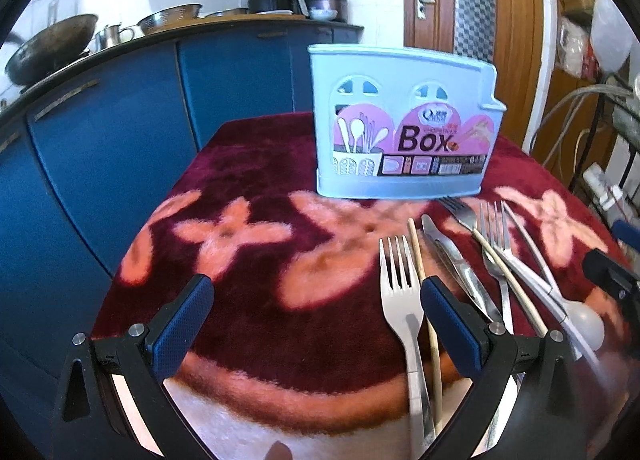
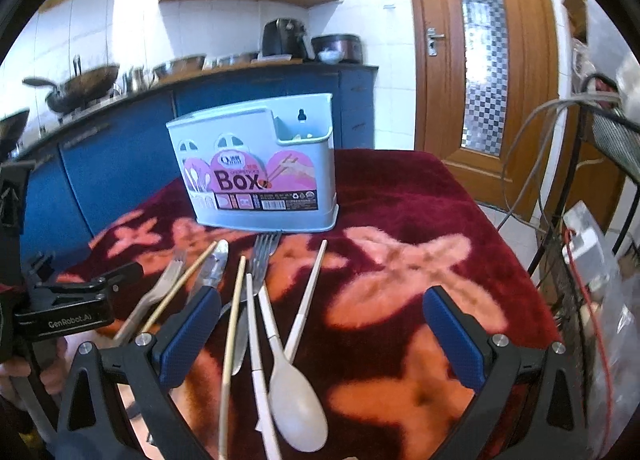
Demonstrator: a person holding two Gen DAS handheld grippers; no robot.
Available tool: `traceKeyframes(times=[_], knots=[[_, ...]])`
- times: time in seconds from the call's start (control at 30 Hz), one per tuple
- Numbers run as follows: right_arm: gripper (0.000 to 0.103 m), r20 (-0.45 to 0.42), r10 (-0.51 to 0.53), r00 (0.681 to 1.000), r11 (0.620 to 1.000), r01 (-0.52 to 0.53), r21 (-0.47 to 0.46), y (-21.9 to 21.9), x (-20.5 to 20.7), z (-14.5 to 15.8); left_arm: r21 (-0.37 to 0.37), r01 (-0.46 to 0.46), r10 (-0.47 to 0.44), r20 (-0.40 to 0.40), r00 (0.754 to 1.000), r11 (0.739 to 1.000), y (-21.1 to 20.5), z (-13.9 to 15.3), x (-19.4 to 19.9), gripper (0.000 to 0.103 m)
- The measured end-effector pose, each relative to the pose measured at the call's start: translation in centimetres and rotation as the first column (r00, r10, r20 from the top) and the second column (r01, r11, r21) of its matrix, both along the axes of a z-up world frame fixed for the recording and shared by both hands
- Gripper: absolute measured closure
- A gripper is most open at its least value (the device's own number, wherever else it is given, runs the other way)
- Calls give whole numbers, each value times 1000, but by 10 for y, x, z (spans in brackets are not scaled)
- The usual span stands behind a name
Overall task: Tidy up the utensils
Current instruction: 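Grasp a silver fork with the left tool while the right tool grasps a white chopstick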
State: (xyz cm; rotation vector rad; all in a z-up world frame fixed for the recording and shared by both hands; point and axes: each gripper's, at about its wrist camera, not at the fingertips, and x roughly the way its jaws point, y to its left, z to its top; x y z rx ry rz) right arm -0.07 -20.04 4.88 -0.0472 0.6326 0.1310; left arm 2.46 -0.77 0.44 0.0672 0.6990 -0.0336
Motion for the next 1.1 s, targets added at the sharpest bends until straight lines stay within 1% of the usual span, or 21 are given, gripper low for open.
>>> traceKeyframes(times=[0.1,0.2,0.27,0.37,0.43,0.5,0.63,0.73,0.83,0.93,0.97,1.03,1.1], knots=[[0,-44,5,999,999,-7,-38,2,11,-1,14,28,-27,-39,999,1000,-6,-3,7,2],[0,-103,6,995,1000,-9,-28,0,23,-4,19,48,-47,-77,996,999,-12,-8,13,3],[2,-154,9,988,1000,-10,-5,-3,33,-7,31,36,-32,-104,994,999,-13,-12,18,6],[10,-217,9,976,1000,-6,15,-6,45,-15,13,17,-16,-123,992,1000,-9,-16,23,7],[14,-247,8,969,1000,-6,12,-7,51,-20,3,1,-1,-128,992,1000,-4,-16,25,11],[23,-273,9,962,1000,-8,6,-6,56,-25,4,-17,18,-136,990,1000,1,-17,26,12],[36,-314,17,949,1000,-17,2,-6,63,-31,-13,-51,48,-178,983,999,11,-22,34,14],[41,-330,14,944,999,-24,-28,-4,68,-35,-58,-40,27,-202,979,997,16,-22,36,18],[43,-337,19,941,998,-37,-45,-2,72,-35,-102,-15,-7,-207,978,995,17,-18,34,19],[44,-346,21,938,998,-40,-49,-2,75,-35,-172,25,-62,-213,975,985,13,-15,31,19],[44,-347,20,938,998,-40,-50,-2,76,-35,-182,36,-75,-216,974,983,10,-14,30,19],[44,-348,17,937,998,-39,-55,0,77,-36,-175,58,-96,-220,971,983,3,-16,31,19],[47,-346,17,938,997,-42,-64,1,78,-36,-138,68,-97,-221,970,988,-4,-17,30,19]])
